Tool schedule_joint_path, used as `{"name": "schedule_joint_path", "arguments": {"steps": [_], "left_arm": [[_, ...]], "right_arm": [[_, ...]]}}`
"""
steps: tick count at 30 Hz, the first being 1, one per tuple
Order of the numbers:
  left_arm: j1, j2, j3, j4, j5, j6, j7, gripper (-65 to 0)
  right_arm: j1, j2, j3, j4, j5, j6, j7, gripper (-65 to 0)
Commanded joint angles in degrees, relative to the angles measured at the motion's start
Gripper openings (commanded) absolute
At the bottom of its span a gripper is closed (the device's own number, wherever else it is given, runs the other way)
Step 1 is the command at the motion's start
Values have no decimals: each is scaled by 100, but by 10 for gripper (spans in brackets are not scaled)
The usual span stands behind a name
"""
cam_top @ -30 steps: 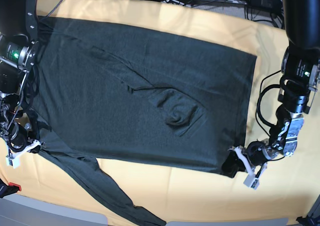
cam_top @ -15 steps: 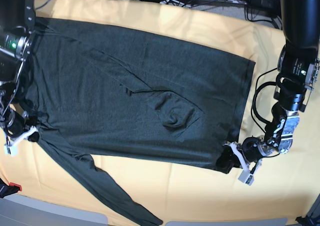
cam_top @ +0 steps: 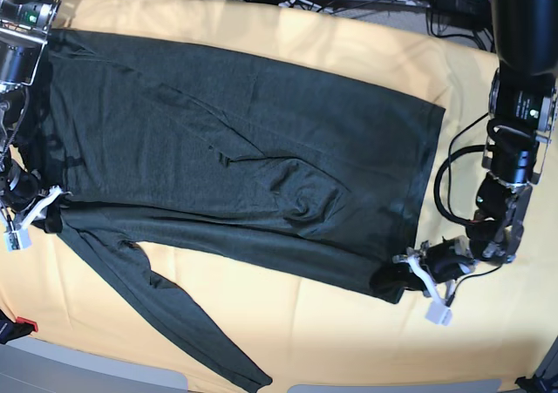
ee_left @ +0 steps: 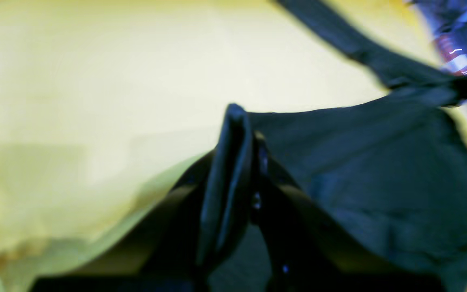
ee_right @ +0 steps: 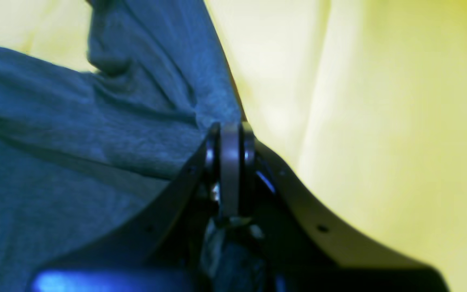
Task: Fold the T-shirt properly
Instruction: 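Lift the hem with both grippers and fold it toward the collar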
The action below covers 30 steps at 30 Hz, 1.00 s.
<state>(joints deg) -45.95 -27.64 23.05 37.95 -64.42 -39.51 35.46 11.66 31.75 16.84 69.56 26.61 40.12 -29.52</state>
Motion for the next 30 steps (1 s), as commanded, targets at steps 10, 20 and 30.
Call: {"name": "schedule_joint_path", "arguments": {"steps": [10,20,30], "left_arm": [[120,-494,-986,682,-2058,-49,2876,-650],[306,-538,-986,682,-2058,-49,3891,-650],[328,-542,-986,684,-2058,-49,4288,-650]], "right_arm": [[57,407,39,122,861,-12,-778,-650],[26,680,39,122,1615,-12,-1932,-650],[24,831,39,293,2035,-12,-2712,-650]]}}
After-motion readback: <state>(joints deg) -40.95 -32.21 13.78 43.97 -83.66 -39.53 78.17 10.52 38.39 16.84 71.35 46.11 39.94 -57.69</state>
